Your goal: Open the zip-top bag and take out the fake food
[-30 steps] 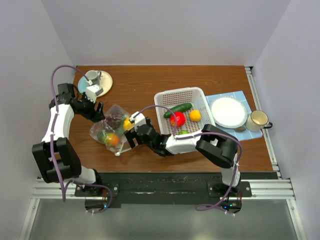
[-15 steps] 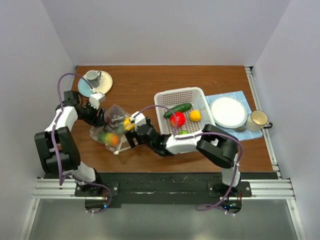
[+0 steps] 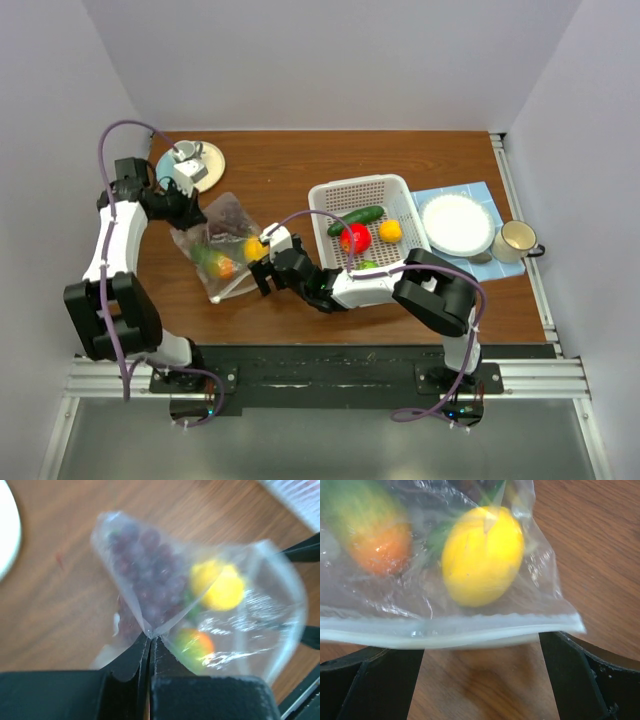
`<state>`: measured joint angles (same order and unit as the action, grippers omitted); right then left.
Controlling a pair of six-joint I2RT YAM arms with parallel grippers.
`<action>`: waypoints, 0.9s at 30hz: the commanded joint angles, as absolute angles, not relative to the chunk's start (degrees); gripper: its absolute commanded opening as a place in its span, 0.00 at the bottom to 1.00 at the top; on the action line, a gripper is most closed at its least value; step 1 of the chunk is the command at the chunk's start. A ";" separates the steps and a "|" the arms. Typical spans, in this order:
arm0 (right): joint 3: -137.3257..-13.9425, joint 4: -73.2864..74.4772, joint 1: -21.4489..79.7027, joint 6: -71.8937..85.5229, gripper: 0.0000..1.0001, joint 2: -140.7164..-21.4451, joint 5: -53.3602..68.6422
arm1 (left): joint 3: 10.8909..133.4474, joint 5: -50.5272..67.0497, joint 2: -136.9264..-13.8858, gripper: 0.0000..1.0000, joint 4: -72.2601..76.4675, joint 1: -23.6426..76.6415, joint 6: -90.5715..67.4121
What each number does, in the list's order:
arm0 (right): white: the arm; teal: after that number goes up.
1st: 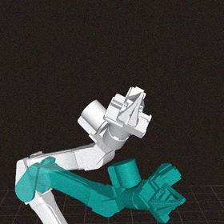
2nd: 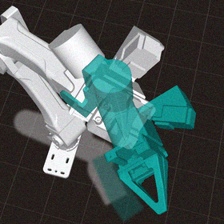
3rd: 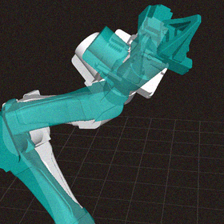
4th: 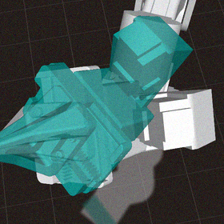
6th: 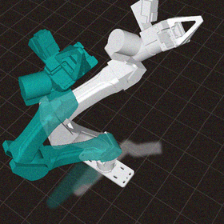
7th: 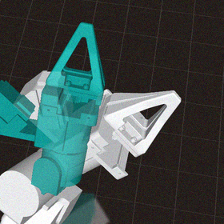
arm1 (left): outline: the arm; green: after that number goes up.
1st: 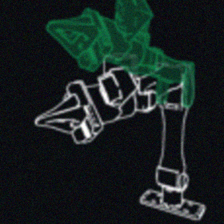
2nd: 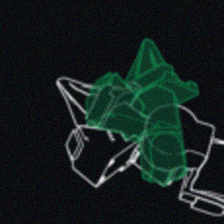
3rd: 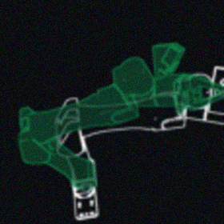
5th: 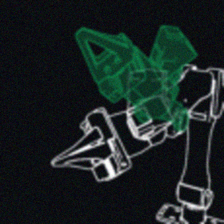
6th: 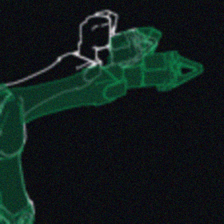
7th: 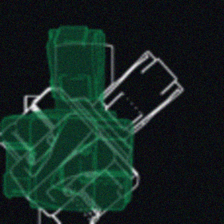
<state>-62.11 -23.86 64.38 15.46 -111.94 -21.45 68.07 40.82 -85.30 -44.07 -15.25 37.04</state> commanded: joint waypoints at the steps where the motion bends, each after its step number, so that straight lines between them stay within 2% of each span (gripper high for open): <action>1: -62.84 -25.40 64.51 16.44 0.99 -110.30 -22.06 | 74.96 48.25 -78.41 0.00 -50.96 -11.26 35.51; 4: -62.58 -25.66 64.42 16.44 0.99 -110.04 -22.32 | 75.94 48.17 -76.64 0.00 -52.64 -8.18 34.81; 16: -60.82 -26.37 64.51 16.17 0.99 -108.90 -23.03 | 59.33 37.89 -78.13 0.00 -46.33 -6.68 36.91; 27: -60.12 -19.96 64.51 16.79 0.96 -108.46 -20.83 | 58.19 35.42 -78.14 0.00 -44.12 -6.59 37.18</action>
<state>-61.34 -22.83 64.40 15.64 -111.87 -21.39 58.87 36.86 -78.91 -46.61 -6.68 36.23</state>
